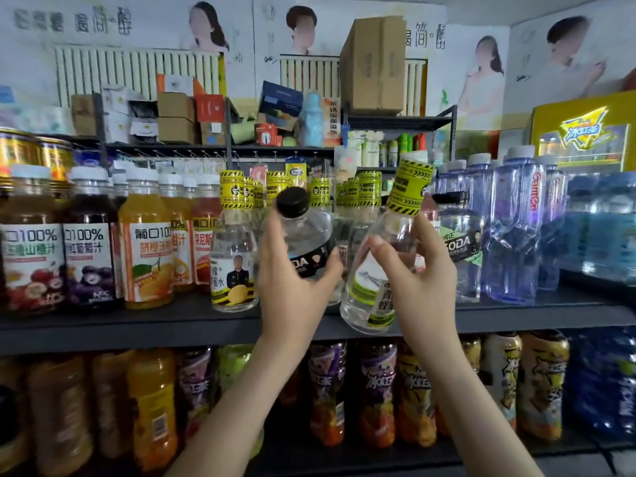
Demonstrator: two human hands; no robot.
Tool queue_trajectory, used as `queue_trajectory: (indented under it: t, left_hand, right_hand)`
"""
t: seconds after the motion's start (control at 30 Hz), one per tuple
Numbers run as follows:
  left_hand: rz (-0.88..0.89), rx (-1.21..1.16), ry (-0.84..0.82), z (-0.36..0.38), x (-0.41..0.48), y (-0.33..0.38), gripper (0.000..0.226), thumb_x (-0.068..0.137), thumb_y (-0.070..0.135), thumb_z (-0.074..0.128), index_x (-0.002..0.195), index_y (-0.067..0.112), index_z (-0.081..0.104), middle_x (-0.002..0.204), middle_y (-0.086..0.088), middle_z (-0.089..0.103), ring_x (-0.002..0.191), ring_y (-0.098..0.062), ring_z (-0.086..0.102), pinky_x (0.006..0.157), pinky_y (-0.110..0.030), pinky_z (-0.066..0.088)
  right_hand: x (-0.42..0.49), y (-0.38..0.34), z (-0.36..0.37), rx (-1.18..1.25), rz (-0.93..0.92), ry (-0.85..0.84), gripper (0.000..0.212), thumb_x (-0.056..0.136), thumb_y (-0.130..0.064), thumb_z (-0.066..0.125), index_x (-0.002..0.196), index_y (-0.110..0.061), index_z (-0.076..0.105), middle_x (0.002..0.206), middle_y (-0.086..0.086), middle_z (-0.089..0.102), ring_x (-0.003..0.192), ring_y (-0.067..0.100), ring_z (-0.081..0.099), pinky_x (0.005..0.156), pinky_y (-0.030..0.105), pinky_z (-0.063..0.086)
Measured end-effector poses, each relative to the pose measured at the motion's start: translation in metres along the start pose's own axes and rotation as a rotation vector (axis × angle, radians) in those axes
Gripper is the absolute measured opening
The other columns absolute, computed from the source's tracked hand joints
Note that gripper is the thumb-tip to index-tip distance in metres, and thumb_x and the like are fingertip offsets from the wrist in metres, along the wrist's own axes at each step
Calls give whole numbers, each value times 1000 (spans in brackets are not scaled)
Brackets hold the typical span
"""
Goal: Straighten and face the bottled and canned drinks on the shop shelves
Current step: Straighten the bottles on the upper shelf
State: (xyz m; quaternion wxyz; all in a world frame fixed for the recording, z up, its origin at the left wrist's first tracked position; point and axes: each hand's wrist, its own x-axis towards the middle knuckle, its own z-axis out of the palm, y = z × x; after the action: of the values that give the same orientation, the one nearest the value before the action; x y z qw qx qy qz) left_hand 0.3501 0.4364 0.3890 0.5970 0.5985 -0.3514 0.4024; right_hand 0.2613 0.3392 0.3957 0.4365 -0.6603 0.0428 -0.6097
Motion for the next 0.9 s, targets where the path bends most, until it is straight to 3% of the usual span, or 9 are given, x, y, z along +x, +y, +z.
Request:
queue_trajectory:
  t: [0.13, 0.23, 0.3, 0.4, 0.53, 0.63, 0.7, 0.77, 0.9]
  left_hand:
    - [-81, -59, 89, -40, 12, 4, 88, 74, 41, 70, 146, 28, 22, 133, 5, 49, 122, -9, 46, 105, -24, 38]
    - [-123, -89, 64, -65, 23, -6, 83, 74, 47, 69, 141, 46, 20, 126, 22, 47, 118, -3, 47, 101, -34, 45]
    - [-128, -101, 47, -74, 27, -13, 81, 75, 46, 71, 138, 53, 21, 116, 36, 44, 114, 4, 48, 96, -31, 47]
    - [-151, -82, 4, -82, 29, -19, 74, 76, 36, 73, 122, 63, 22, 100, 52, 40, 98, 24, 44, 80, -11, 45]
    - [-184, -54, -44, -85, 29, -32, 82, 71, 47, 71, 140, 43, 26, 109, 32, 45, 106, 4, 50, 89, -24, 47]
    - [-169, -25, -87, -85, 29, -37, 84, 74, 42, 73, 144, 37, 25, 103, 40, 37, 100, 14, 37, 82, -4, 32]
    - [-186, -15, -152, -85, 30, -37, 85, 75, 43, 73, 145, 38, 23, 106, 34, 42, 103, 7, 41, 85, -13, 38]
    - [-206, -10, -217, -84, 32, -35, 86, 75, 45, 72, 145, 40, 22, 118, 16, 50, 109, -8, 50, 88, -27, 43]
    - [-236, -23, -274, -78, 32, -29, 86, 77, 43, 72, 146, 37, 22, 127, 6, 49, 105, -7, 44, 83, -24, 33]
  right_hand:
    - [5, 6, 22, -50, -23, -10, 69, 82, -34, 71, 141, -17, 40, 121, -22, 44, 118, -3, 42, 107, 30, 38]
    - [8, 8, 45, -124, -55, -39, 66, 83, -33, 70, 140, -17, 41, 120, -15, 45, 113, -4, 40, 97, 12, 35]
    - [10, 10, 61, -137, -53, -52, 62, 83, -31, 71, 137, -19, 43, 119, -14, 47, 113, 1, 43, 93, 12, 34]
    - [16, 17, 81, -114, -32, -47, 60, 82, -28, 73, 132, -15, 43, 126, -4, 51, 117, 8, 47, 93, 10, 37]
    - [17, 26, 91, -256, -86, -110, 63, 88, -26, 66, 140, -10, 34, 140, 3, 41, 129, 13, 38, 97, 7, 25]
    - [4, 34, 88, -399, -204, -162, 74, 90, -18, 64, 148, -7, 19, 152, 9, 26, 141, 18, 22, 110, 18, 16]
    - [-5, 40, 82, -485, -252, -189, 81, 89, -16, 65, 150, -7, 11, 155, 10, 19, 142, 16, 11, 114, 24, 10]
    - [-9, 45, 79, -571, -276, -148, 84, 86, -19, 68, 150, -8, 14, 153, 12, 24, 136, 12, 12, 110, 28, 12]
    - [-5, 46, 84, -641, -248, -125, 85, 85, -23, 70, 149, -7, 18, 148, 15, 30, 134, 22, 18, 109, 36, 22]
